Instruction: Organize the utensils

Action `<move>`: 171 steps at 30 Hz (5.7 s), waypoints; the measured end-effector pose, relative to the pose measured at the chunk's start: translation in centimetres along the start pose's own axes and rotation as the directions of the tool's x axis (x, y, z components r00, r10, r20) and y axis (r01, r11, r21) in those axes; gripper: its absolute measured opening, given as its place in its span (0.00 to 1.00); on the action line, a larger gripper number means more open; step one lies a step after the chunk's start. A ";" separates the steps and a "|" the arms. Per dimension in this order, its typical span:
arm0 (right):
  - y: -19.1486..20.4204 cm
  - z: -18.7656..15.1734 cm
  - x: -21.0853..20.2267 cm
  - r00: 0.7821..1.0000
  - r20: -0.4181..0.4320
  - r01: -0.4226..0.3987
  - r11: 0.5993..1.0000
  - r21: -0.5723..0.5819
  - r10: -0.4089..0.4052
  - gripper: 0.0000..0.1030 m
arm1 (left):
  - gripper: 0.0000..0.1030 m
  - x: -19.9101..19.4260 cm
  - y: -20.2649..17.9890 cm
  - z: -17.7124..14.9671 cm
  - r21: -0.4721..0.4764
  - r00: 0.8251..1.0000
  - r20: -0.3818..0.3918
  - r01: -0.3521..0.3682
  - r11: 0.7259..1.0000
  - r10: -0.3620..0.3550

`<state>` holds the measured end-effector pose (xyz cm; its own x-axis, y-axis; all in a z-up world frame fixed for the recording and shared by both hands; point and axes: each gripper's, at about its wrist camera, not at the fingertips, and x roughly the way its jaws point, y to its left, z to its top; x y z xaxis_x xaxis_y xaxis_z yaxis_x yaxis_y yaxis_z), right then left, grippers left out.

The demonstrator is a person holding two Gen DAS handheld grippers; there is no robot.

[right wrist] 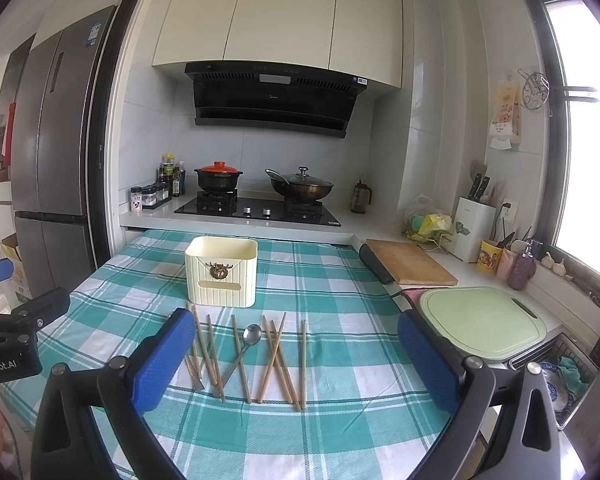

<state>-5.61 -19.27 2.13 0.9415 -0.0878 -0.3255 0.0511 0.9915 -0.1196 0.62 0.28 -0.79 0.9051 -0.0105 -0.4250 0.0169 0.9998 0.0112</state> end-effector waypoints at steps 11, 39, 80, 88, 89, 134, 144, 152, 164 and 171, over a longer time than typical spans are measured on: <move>-0.5 0.3 -0.1 1.000 0.001 0.000 1.000 0.000 0.000 1.00 | 1.00 -0.1 0.1 0.2 -0.004 1.000 -0.005 0.004 1.000 -0.004; -0.5 -0.3 0.2 1.000 -0.004 0.004 1.000 -0.001 -0.005 1.00 | 1.00 0.7 -0.2 0.1 0.003 0.999 -0.032 -0.009 1.000 0.009; -4.5 -7.4 16.1 0.942 -0.334 0.062 0.997 0.043 -0.045 1.00 | 1.00 26.5 0.3 -5.8 -0.106 0.847 -0.528 -0.140 0.984 0.064; -5.9 -8.0 18.9 0.924 -0.379 0.083 0.995 0.047 -0.059 1.00 | 1.00 30.5 -0.4 -7.2 -0.052 0.810 -0.566 -0.218 0.974 0.152; -6.2 -8.0 19.3 0.922 -0.382 0.086 0.995 0.048 -0.061 1.00 | 1.00 30.6 -0.4 -7.4 -0.057 0.811 -0.567 -0.215 0.975 0.145; -5.6 -11.7 35.3 0.667 -0.730 -0.242 0.970 -0.020 0.151 0.52 | 1.00 29.9 2.8 -8.4 0.033 0.800 -0.593 -0.083 0.996 0.086; -4.5 -10.6 38.3 0.635 -0.748 -0.299 0.954 -0.006 0.195 0.50 | 1.00 32.2 1.4 -6.9 0.199 0.798 -0.598 0.054 0.978 0.077; -3.1 -8.7 42.6 0.622 -0.752 -0.306 0.952 0.023 0.218 0.10 | 0.64 36.3 0.5 -4.7 0.102 0.748 -0.648 0.267 0.958 -0.140; -4.5 -3.6 36.5 0.730 -0.591 -0.344 0.932 0.115 0.343 0.07 | 0.37 31.7 2.9 -2.5 0.046 0.823 -0.538 0.244 0.969 -0.182; -5.5 1.0 28.6 0.812 -0.431 -0.389 0.915 0.103 0.394 0.07 | 0.35 24.9 6.0 0.7 -0.039 0.890 -0.376 0.261 0.964 -0.257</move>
<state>21.34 -27.17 -5.54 0.6413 0.2779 -0.7152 -0.2851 0.9517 0.1142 23.57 6.00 -10.67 0.6421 -0.2595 -0.7214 0.2361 0.9622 -0.1359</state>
